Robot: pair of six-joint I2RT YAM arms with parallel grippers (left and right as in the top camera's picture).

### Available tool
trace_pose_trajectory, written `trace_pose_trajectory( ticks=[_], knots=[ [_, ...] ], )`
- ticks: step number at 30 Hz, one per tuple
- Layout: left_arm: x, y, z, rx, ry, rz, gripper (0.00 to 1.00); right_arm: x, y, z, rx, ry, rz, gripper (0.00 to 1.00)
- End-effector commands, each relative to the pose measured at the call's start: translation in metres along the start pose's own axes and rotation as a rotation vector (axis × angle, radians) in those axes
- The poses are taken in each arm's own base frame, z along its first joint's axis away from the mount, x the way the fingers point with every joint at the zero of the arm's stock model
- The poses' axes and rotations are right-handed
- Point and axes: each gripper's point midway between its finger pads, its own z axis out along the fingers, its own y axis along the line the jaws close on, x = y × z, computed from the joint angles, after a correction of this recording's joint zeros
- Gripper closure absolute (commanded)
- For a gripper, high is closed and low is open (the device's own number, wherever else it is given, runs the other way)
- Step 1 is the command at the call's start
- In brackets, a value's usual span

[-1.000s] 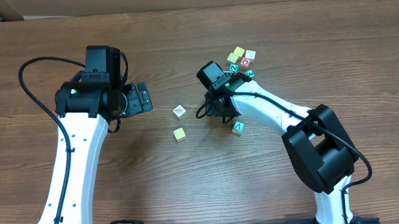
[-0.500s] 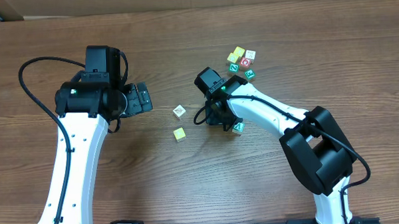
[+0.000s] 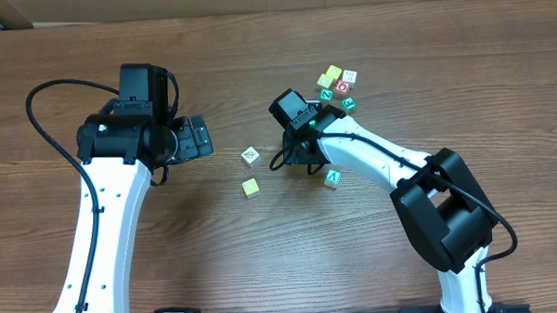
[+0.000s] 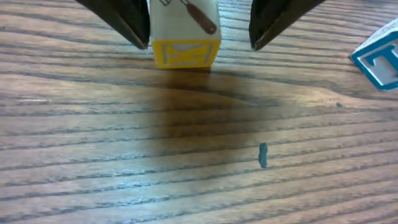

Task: Flip 3 blocks

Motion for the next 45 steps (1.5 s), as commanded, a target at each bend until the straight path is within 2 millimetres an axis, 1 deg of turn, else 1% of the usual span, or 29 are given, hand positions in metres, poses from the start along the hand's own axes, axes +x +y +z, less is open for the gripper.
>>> trace_pose_trajectory(
  ticks=[1,4,6,7,9,13,15,17,23,26,28,29,30,32,33,36,39,44,45],
  knots=[
    [-0.003,0.001,-0.001,-0.009,-0.012,-0.014,0.0,0.0,-0.004,-0.005,0.013,-0.007,0.0,0.48],
    [-0.003,0.001,-0.001,-0.008,-0.012,-0.014,0.0,0.006,-0.007,-0.005,0.025,0.022,-0.003,0.49],
    [-0.003,0.001,-0.001,-0.009,-0.012,-0.014,0.0,0.013,-0.006,-0.005,0.014,0.055,-0.004,0.49],
    [-0.003,0.001,-0.001,-0.008,-0.012,-0.014,0.0,0.014,-0.007,-0.005,0.015,0.057,-0.004,0.49],
    [-0.003,0.001,-0.001,-0.008,-0.012,-0.014,0.0,0.011,-0.007,-0.005,0.018,0.044,-0.005,0.49],
    [-0.003,0.001,-0.001,-0.008,-0.012,-0.014,0.0,-0.002,-0.006,-0.005,0.024,-0.014,-0.001,0.49],
    [-0.003,0.001,-0.001,-0.008,-0.012,-0.014,0.0,-0.005,-0.004,-0.005,0.017,-0.027,0.001,0.53],
    [-0.003,0.001,-0.001,-0.009,-0.012,-0.014,0.0,-0.003,-0.004,-0.005,0.016,-0.021,0.001,0.59],
    [-0.003,0.001,-0.001,-0.009,-0.012,-0.014,0.0,0.004,-0.006,-0.005,0.03,0.004,-0.008,0.61],
    [-0.003,0.001,-0.001,-0.009,-0.012,-0.014,0.0,0.01,-0.007,-0.005,0.028,0.033,-0.01,0.64],
    [-0.003,0.001,-0.001,-0.008,-0.012,-0.014,0.0,0.01,-0.007,-0.005,0.03,0.032,-0.012,0.71],
    [-0.003,0.001,-0.001,-0.008,-0.012,-0.014,0.0,0.009,-0.006,-0.005,0.026,0.026,-0.017,0.77],
    [-0.003,0.001,-0.001,-0.009,-0.012,-0.014,0.0,0.007,-0.005,-0.005,0.023,0.018,-0.016,0.78],
    [-0.003,0.001,-0.001,-0.009,-0.012,-0.014,0.0,0.005,-0.003,-0.005,0.014,0.009,-0.014,0.78],
    [-0.003,0.001,-0.001,-0.009,-0.012,-0.014,0.0,0.004,-0.002,-0.005,0.012,0.008,-0.014,0.76],
    [-0.003,0.001,-0.001,-0.009,-0.012,-0.014,0.0,0.008,-0.002,-0.005,0.006,0.025,-0.016,0.73],
    [-0.003,0.001,-0.001,-0.008,-0.012,-0.014,0.0,0.019,0.002,-0.006,-0.023,0.08,-0.017,0.7],
    [-0.003,0.001,-0.001,-0.008,-0.012,-0.014,0.0,0.036,0.005,-0.008,-0.052,0.163,-0.016,0.7],
    [-0.003,0.001,-0.001,-0.008,-0.012,-0.014,0.0,0.044,0.006,-0.009,-0.063,0.201,-0.014,0.7]
  ],
)
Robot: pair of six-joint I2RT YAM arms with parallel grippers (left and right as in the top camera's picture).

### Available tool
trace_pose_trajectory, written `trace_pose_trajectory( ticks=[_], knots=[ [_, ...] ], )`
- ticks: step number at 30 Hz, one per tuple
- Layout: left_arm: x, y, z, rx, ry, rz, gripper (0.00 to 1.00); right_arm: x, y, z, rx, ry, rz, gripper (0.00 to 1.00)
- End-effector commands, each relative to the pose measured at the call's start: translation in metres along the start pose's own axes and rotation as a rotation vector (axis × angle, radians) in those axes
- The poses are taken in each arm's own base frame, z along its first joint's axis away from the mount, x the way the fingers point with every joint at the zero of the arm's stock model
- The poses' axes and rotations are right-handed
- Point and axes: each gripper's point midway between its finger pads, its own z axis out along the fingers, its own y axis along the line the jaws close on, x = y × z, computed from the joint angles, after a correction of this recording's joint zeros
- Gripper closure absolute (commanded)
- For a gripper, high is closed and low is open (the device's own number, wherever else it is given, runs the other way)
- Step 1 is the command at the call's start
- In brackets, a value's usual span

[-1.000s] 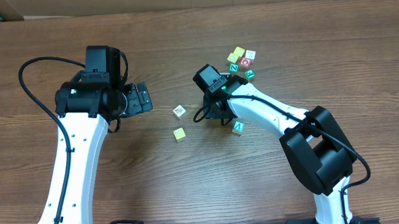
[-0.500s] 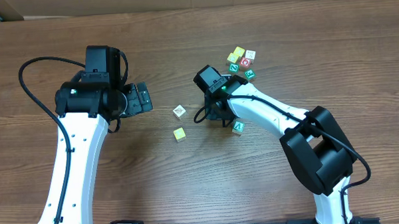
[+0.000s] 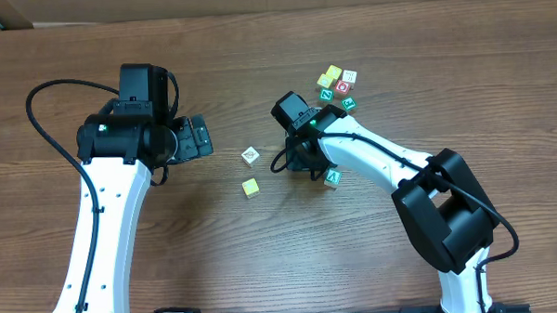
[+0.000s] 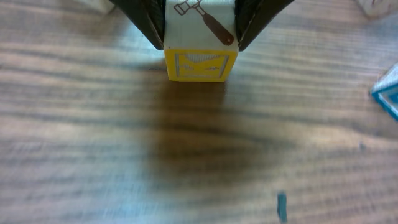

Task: Flip 3 blocks

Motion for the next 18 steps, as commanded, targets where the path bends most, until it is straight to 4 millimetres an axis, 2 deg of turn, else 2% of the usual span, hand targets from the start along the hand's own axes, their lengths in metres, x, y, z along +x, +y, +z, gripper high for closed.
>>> trace_pose_trajectory(
  ticks=[1,15,18],
  knots=[
    [-0.003,0.001,-0.001,-0.008,-0.012,-0.014,0.0,0.023,0.01,-0.004,-0.067,0.104,-0.008,0.69],
    [-0.003,0.001,-0.001,-0.009,-0.012,-0.014,0.0,0.082,0.013,-0.012,-0.008,0.282,-0.061,0.67],
    [-0.003,0.001,-0.001,-0.009,-0.012,-0.014,0.0,0.092,0.017,-0.014,0.007,0.298,-0.066,0.62]
  ],
)
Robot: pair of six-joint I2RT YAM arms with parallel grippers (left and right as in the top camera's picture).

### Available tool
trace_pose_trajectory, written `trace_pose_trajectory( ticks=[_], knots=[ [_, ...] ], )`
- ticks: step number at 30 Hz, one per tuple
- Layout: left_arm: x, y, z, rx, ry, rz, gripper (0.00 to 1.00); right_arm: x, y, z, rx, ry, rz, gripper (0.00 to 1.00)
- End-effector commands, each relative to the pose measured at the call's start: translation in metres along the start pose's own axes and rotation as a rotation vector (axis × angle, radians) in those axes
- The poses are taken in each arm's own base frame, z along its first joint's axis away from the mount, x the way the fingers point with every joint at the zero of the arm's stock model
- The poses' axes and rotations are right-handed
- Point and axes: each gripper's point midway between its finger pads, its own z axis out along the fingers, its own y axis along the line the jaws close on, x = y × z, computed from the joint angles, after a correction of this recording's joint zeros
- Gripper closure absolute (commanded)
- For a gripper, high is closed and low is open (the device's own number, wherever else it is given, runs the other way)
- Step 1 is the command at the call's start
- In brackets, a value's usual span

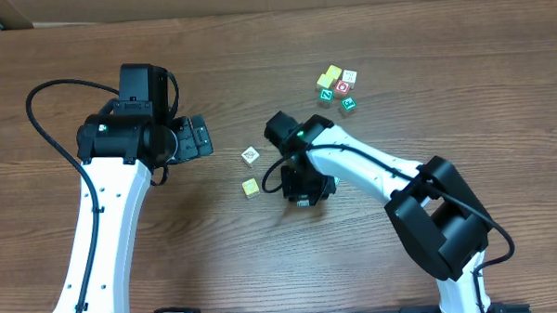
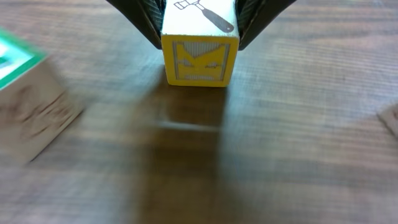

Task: Flip 3 blocks

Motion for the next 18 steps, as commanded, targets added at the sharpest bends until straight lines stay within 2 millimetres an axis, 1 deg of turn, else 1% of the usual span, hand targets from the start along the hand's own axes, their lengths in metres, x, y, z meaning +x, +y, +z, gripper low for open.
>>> trace_pose_trajectory(
  ticks=[1,3,6,8,11,14,18],
  knots=[
    [-0.003,0.001,-0.001,-0.008,-0.012,-0.014,0.01,0.012,0.008,0.001,-0.001,0.019,-0.01,0.59],
    [-0.003,0.001,-0.001,-0.009,-0.012,-0.014,0.0,0.014,0.01,0.001,0.0,0.02,-0.016,0.48],
    [-0.003,0.001,-0.001,-0.008,-0.012,-0.014,0.0,0.015,0.008,-0.002,0.002,0.026,-0.01,0.37],
    [-0.003,0.001,-0.001,-0.009,-0.012,-0.014,0.0,0.012,0.007,-0.009,-0.001,0.023,0.0,0.35],
    [-0.003,0.001,-0.001,-0.009,-0.012,-0.014,0.0,0.003,0.005,-0.027,-0.016,0.005,0.016,0.34],
    [-0.003,0.001,-0.001,-0.008,-0.012,-0.014,0.0,-0.008,-0.001,-0.054,-0.029,-0.041,0.025,0.34],
    [-0.003,0.001,-0.001,-0.008,-0.012,-0.014,0.0,-0.016,-0.009,-0.076,-0.056,-0.082,0.037,0.32]
  ],
)
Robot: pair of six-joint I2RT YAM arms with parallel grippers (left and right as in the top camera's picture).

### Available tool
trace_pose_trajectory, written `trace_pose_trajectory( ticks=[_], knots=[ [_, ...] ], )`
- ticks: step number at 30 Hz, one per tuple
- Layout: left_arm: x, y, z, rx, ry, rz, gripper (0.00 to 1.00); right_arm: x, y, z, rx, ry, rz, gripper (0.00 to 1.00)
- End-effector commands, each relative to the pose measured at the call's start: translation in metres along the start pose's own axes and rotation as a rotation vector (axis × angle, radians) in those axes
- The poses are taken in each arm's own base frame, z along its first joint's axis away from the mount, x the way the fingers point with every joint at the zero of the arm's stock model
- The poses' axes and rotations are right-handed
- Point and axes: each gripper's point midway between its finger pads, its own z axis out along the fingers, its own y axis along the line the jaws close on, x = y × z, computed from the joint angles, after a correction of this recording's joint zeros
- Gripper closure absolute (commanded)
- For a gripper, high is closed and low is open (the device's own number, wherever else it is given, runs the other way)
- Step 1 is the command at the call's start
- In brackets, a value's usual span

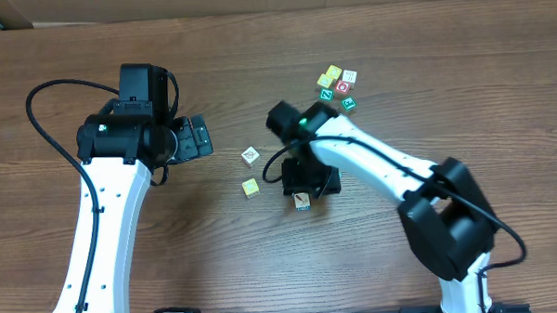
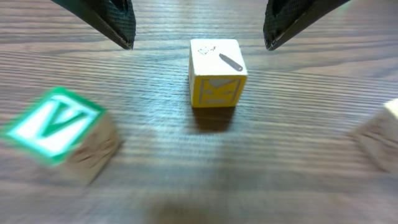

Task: Flip 3 blocks

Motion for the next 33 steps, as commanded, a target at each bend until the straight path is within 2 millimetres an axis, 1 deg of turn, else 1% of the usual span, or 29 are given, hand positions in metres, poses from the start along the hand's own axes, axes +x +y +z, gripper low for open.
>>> trace_pose_trajectory(
  ticks=[1,4,8,9,11,13,18,25,30,33],
  knots=[
    [-0.003,0.001,-0.001,-0.008,-0.012,-0.014,0.0,-0.013,-0.002,-0.044,-0.06,-0.103,-0.014,0.32],
    [-0.003,0.001,-0.001,-0.008,-0.012,-0.014,0.0,-0.016,-0.014,-0.049,-0.044,-0.11,0.006,0.31],
    [-0.003,0.001,-0.001,-0.008,-0.012,-0.014,0.0,-0.022,-0.041,-0.051,0.032,-0.113,0.055,0.26],
    [-0.003,0.001,-0.001,-0.009,-0.012,-0.014,0.0,-0.023,-0.048,-0.052,0.052,-0.115,0.067,0.23],
    [-0.003,0.001,-0.001,-0.008,-0.012,-0.014,0.0,-0.026,-0.056,-0.052,0.059,-0.114,0.087,0.17],
    [-0.003,0.001,-0.001,-0.008,-0.012,-0.014,0.0,-0.029,-0.061,-0.052,0.058,-0.113,0.104,0.16],
    [-0.003,0.001,-0.001,-0.008,-0.012,-0.014,0.0,-0.032,-0.064,-0.041,0.05,-0.117,0.118,0.17],
    [-0.003,0.001,-0.001,-0.008,-0.012,-0.014,0.0,-0.044,-0.054,-0.018,0.011,-0.177,0.093,0.17],
    [-0.003,0.001,-0.001,-0.008,-0.012,-0.014,0.0,-0.048,-0.058,0.0,-0.005,-0.196,0.133,0.15],
    [-0.003,0.001,-0.001,-0.009,-0.012,-0.014,0.01,-0.049,-0.058,0.004,-0.011,-0.203,0.142,0.15]
  ],
)
